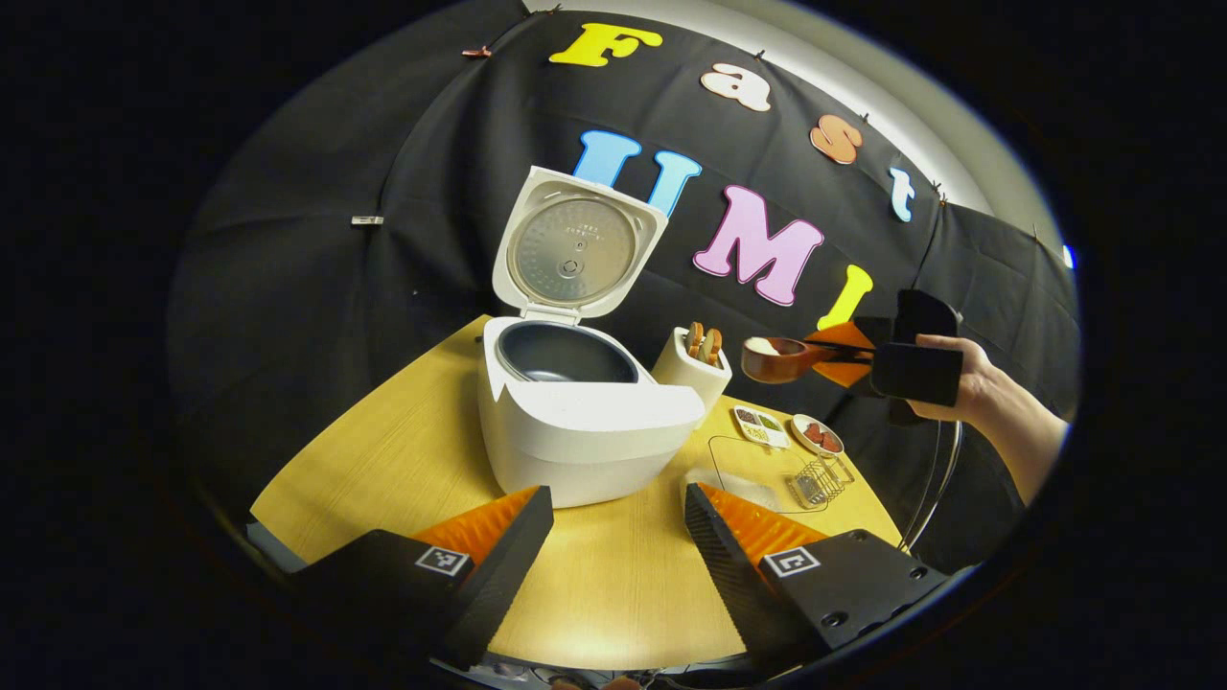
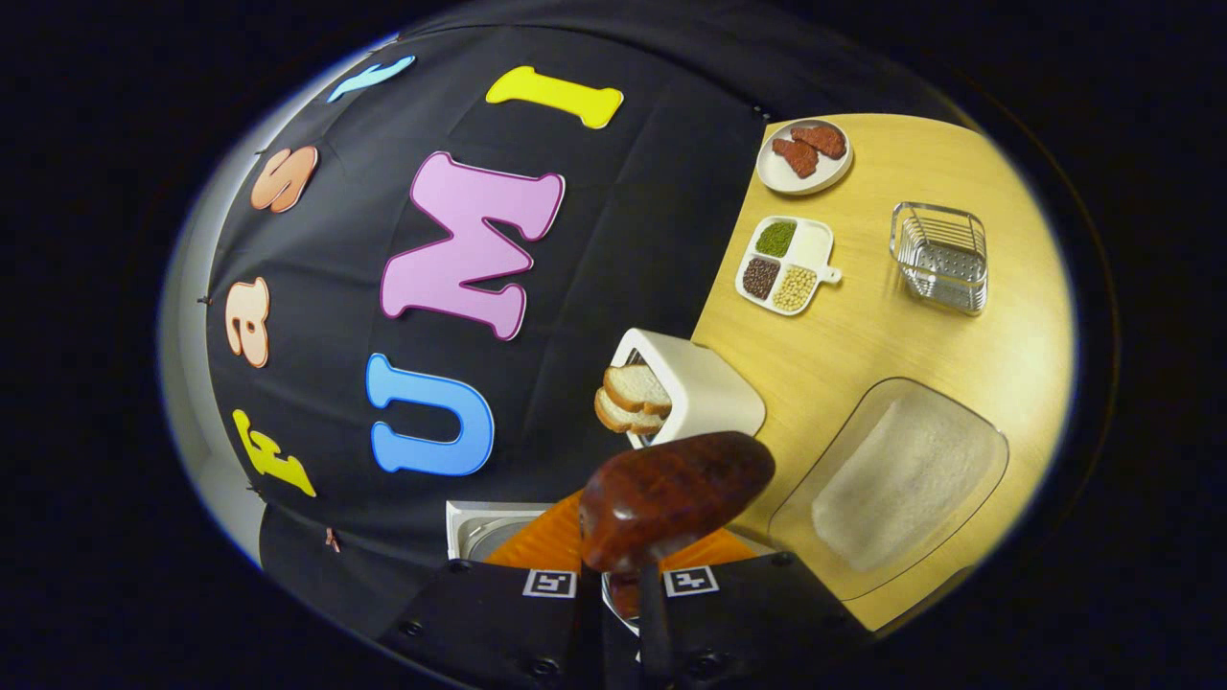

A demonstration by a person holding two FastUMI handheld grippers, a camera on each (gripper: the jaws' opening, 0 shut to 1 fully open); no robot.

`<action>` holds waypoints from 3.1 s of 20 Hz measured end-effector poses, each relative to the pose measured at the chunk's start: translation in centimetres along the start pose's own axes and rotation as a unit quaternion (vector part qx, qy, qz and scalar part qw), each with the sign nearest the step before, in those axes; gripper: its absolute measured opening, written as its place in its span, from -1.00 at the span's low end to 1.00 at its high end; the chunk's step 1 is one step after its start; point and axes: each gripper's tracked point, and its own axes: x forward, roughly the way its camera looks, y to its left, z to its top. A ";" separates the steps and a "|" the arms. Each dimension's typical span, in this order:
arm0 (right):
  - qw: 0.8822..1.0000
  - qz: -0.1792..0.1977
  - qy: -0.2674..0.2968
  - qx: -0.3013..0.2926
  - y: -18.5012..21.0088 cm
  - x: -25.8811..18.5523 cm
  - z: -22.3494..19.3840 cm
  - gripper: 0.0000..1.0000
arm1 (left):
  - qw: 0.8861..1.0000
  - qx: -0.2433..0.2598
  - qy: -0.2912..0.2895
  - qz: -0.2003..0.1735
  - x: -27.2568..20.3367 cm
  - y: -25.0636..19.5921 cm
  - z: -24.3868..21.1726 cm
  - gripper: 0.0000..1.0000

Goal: Close the left gripper, press the button to open the rice cooker; take a wooden spoon from the chopstick holder with the right hand, scoop a spoonful of rice and pour it into the rice cooker, then put the wooden spoon back into the chopstick holder.

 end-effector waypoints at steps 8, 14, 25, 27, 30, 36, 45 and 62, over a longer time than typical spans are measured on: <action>0.997 0.012 0.067 -0.030 3.0 5.7 -9.7 -0.63 | 1.000 -0.019 0.007 0.007 -0.7 2.6 -0.8 0.92; 0.975 0.013 0.063 -0.215 3.1 9.8 -14.9 -0.64 | 0.998 -0.039 0.023 0.033 -1.7 5.0 -2.4 0.92; 0.885 0.057 0.026 -0.461 4.7 13.1 -18.7 -0.64 | 0.997 -0.050 0.051 0.031 -2.4 6.3 -3.7 0.92; 0.875 0.073 0.025 -0.477 5.1 13.3 -19.3 -0.64 | 0.997 -0.052 0.053 0.029 -2.3 6.3 -3.7 0.92; 0.853 0.088 0.023 -0.514 5.1 13.2 -19.6 -0.63 | 0.997 -0.048 0.048 0.035 -2.3 6.7 -3.5 0.91; 0.810 0.135 0.037 -0.569 6.0 12.4 -21.8 -0.63 | 0.996 -0.066 0.042 0.045 -2.4 7.1 -3.4 0.92; 0.688 0.195 0.068 -0.696 4.5 9.8 -26.8 -0.64 | 0.996 -0.064 0.044 0.040 -3.2 6.5 -3.6 0.92; 0.818 0.189 0.029 -0.543 10.4 6.2 -20.2 -0.65 | 0.998 -0.044 0.041 0.022 -4.3 3.0 -4.9 0.92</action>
